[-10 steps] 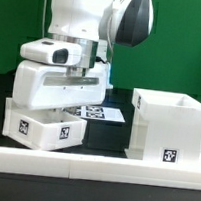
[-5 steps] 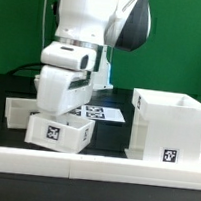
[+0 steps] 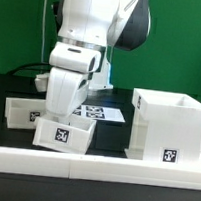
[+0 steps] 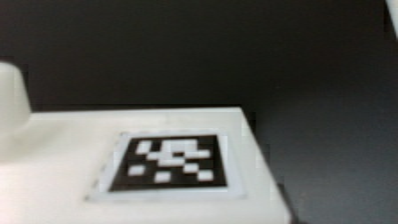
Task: Assemble drawer
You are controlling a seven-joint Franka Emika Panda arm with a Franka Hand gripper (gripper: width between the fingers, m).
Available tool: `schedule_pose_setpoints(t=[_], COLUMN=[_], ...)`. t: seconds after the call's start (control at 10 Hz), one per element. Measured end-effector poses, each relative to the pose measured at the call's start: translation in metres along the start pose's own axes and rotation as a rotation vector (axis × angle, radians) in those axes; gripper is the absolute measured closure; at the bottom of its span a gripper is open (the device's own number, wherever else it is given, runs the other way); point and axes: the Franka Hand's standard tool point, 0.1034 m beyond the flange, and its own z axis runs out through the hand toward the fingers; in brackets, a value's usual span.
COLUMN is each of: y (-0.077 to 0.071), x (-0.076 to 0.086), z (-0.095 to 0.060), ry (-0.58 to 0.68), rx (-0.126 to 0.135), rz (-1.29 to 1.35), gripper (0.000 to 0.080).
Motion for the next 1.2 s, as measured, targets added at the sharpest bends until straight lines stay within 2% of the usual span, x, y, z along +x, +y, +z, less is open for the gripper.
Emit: schedule_pose_setpoints(t=[0.2,0.3,0.4,0.6,0.7,0.9,1.1,1.2], y=[-0.002,-0.006,-0.006,-0.007,-0.006,-0.006,0.0,0.002], x=[0.011,0.014,0.022,0.036,0.025,0.02,0.0,0.0], z=[-0.001,0.001,0.001,0.001,0.002,0.003,0.004,0.004], ry=[0.004,-0.001,-0.001,-0.004,-0.003,-0.002,0.06,0.081], rx=[0.004,0.041,0.053,0.049,0.051,0.053,0.052,0.05], rz=[-0.009,-0.015,-0.03,-0.075,-0.07,-0.082,-0.112,-0.116], gripper=[0.0758,0.0758,0.0758,0.0758,0.0758,0.0758,0.0758,0.0758])
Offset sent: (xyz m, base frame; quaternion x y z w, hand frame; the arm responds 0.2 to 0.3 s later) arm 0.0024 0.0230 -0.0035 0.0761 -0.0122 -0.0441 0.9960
